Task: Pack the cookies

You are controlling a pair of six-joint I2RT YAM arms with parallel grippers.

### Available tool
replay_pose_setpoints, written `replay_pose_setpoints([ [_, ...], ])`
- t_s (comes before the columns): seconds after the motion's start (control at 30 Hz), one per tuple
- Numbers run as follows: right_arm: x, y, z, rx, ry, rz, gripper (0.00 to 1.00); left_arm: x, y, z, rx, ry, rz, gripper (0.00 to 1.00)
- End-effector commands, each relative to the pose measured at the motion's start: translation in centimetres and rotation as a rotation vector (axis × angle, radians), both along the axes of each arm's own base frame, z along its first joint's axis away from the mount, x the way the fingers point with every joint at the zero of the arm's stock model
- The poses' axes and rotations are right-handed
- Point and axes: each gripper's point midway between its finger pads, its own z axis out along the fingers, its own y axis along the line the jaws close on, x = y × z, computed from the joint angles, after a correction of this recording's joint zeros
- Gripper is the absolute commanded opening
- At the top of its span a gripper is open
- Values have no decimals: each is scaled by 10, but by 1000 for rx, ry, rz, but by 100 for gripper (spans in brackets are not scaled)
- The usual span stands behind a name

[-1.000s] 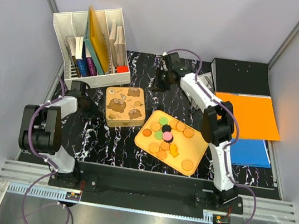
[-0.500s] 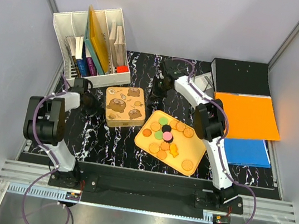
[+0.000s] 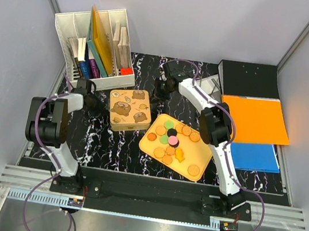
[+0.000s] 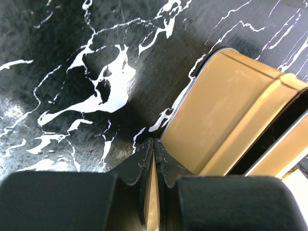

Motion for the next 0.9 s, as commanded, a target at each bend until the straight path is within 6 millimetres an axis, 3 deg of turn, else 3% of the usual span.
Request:
replay_pose_setpoints([
  [0.0,-6,31,34,104,-42,59,22,6,-4,-4,-10,1,-19,11],
  [0.17,-5,20,31,59,-56,35,25,4,-2,-4,-5,9,-8,11],
  [0.43,43,-62,55,-55,-120,-195,33,0,19,4,-5,13,63,11],
  [0.57,52,-83,69,-64,-150,-237,37,-2,26,6,14,15,96,11],
  [0.63,48,-82,74,-47,-150,-214,50,-5,29,8,18,14,111,12],
  [0.7,45,-73,89,27,-175,-172,56,-6,33,9,18,16,127,18],
  [0.73,38,-72,79,37,-151,-164,58,-6,33,11,10,11,129,20],
  [0.8,39,-63,100,143,-190,-150,64,-7,35,14,-1,4,143,23],
  [0.83,31,-64,88,164,-150,-162,66,-7,34,19,-13,-12,141,24],
  [0.87,26,-60,102,218,-161,-140,70,-7,36,22,-20,-19,151,26],
])
